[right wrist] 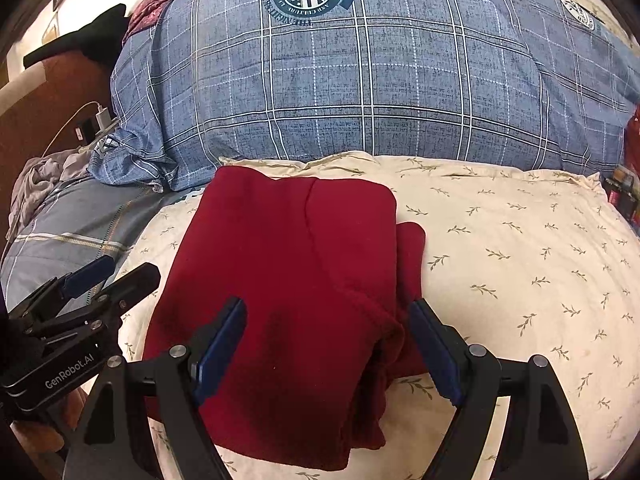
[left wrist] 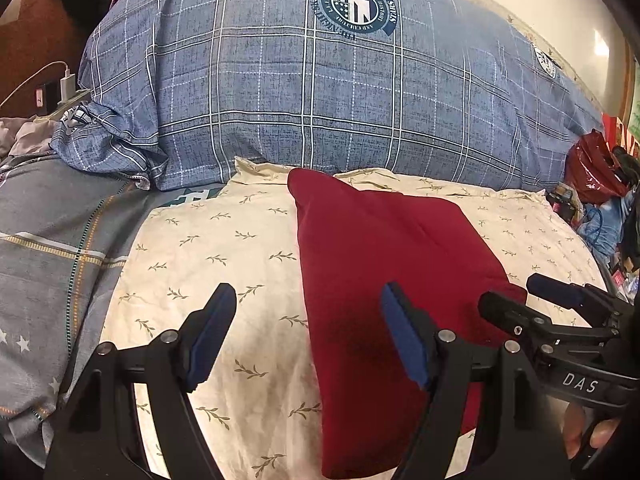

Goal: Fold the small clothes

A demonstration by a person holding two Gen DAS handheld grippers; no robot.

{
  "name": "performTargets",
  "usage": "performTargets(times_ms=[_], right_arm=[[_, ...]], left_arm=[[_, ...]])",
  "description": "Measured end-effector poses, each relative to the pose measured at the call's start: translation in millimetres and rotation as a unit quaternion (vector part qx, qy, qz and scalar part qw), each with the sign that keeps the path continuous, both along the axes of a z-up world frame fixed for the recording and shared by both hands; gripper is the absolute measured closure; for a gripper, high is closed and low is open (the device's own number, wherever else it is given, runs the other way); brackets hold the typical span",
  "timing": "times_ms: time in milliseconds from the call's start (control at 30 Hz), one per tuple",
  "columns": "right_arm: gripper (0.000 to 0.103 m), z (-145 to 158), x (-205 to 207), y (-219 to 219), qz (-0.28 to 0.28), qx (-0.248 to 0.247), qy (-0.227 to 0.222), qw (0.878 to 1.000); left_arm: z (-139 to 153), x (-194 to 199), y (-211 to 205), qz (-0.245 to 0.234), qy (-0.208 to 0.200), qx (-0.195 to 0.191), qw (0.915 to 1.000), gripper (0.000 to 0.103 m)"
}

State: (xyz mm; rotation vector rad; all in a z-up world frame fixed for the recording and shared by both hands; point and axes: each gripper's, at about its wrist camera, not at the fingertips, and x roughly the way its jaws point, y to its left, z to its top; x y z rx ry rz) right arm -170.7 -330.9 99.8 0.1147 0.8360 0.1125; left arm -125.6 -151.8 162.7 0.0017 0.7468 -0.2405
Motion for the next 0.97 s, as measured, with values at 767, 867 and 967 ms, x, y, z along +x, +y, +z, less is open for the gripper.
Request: performTargets(times_ms=[767,867,967], right_arm=[[0.019,-2,5,3,0.009,-0.005,0.007,1.000],[0.019,-3,5,3,0.010,-0.005,0.007,1.000],[0.019,-1,7,-7,0.009,0.001,0.001,1.000]], left_arm=[[-2,2,2,-0.005,0.001,0.001,1.0000,0.029],[-4,4,6,-0.008,0.005,-0.007,0.9999,0.029],[-4,10,17,-0.001,0.008,-0.008,0.9999,0.029]])
